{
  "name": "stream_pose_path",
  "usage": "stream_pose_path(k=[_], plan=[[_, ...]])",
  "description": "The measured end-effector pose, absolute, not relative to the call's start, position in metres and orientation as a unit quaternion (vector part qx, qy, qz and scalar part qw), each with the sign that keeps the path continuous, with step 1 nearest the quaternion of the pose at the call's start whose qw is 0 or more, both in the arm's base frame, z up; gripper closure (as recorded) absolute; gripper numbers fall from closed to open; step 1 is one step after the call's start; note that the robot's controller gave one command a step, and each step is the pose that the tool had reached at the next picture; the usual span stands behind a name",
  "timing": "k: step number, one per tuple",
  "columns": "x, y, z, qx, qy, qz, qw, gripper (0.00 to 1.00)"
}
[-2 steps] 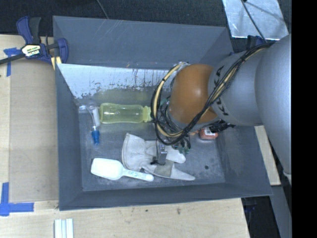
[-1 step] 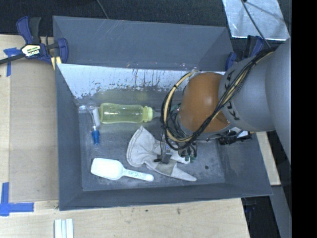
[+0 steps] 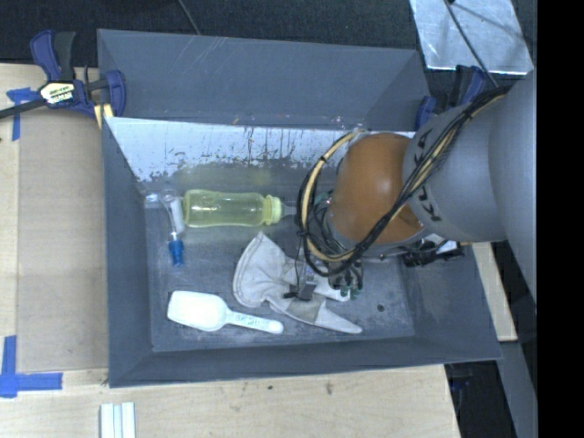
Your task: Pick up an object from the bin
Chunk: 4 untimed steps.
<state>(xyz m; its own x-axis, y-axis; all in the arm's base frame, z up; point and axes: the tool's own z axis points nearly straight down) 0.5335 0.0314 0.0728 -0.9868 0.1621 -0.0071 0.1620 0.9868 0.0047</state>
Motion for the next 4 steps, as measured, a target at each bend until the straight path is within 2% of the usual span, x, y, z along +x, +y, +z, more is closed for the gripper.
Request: stream_pose_path(k=[1,2,4], plan=[[0.533,0.031,0.075,0.081,0.997,0.002,0.003,1.00],[0.532,0.031,0.086,0.081,0.997,0.001,-0.001,1.00],[0.532,0.030,0.123,0.081,0.997,0.000,0.000,1.00]])
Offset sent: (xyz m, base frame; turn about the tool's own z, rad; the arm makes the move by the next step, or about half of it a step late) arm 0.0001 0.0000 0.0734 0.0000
